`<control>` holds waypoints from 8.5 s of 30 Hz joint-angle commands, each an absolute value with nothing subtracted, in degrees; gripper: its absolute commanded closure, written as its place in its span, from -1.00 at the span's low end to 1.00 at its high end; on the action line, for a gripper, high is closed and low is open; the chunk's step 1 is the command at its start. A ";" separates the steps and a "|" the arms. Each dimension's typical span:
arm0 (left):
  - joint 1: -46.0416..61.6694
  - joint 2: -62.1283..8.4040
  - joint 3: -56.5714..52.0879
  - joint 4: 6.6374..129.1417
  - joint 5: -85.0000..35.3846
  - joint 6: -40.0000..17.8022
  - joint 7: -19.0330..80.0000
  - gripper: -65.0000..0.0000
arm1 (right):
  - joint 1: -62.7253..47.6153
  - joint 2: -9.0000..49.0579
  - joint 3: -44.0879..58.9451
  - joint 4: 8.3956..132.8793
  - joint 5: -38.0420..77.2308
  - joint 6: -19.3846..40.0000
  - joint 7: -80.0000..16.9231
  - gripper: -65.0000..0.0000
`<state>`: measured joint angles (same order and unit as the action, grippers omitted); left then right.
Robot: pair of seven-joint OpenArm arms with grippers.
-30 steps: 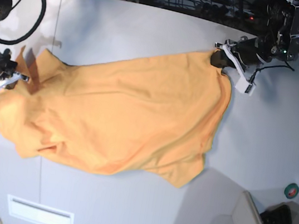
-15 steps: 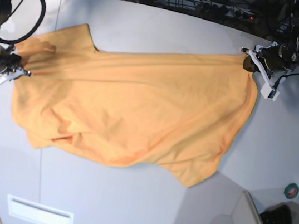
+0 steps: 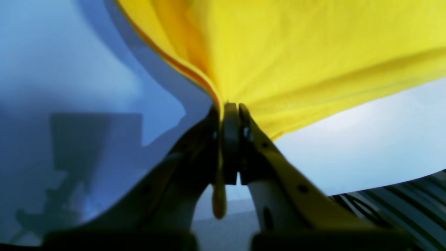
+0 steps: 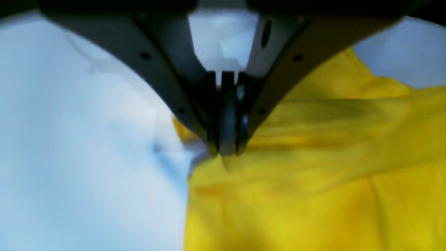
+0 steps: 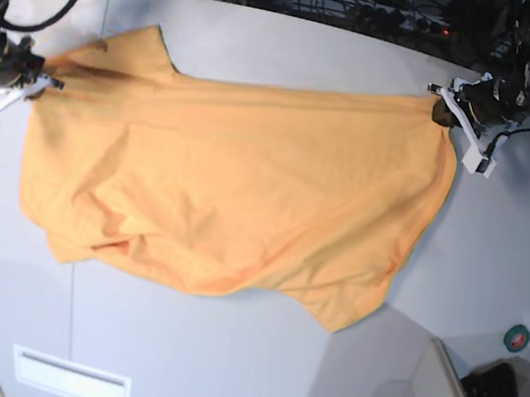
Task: Layout the t-shirt on the table in an organized manner, then fold the t-shirt properly
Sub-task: 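Pull the shirt taut between both grippers, spreading it wide, then lift the shirt with both grippers and shake it out, then lay the shirt flat and open both grippers to release it, then lower both grippers onto the shirt body and pinch the fabric, then drag the pinched fabric with the right gripper to smooth the shirt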
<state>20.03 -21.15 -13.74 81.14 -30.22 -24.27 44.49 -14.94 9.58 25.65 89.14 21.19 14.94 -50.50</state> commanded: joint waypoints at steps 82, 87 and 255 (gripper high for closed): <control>16.22 -18.77 -13.23 86.20 -9.10 -24.13 44.79 1.00 | -25.36 7.69 30.73 90.77 22.02 15.43 -43.65 1.00; 16.31 -18.77 -13.32 86.11 -9.10 -24.13 44.79 1.00 | -25.54 7.43 30.81 90.77 22.11 15.43 -43.65 1.00; 2.07 -7.16 -11.74 78.37 2.07 -17.45 38.90 1.00 | 32.75 15.08 -6.20 32.84 21.67 9.71 -23.16 1.00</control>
<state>2.83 -6.66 -11.57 77.49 2.15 -17.78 39.70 30.39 14.04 -6.37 31.77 21.56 9.91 -24.49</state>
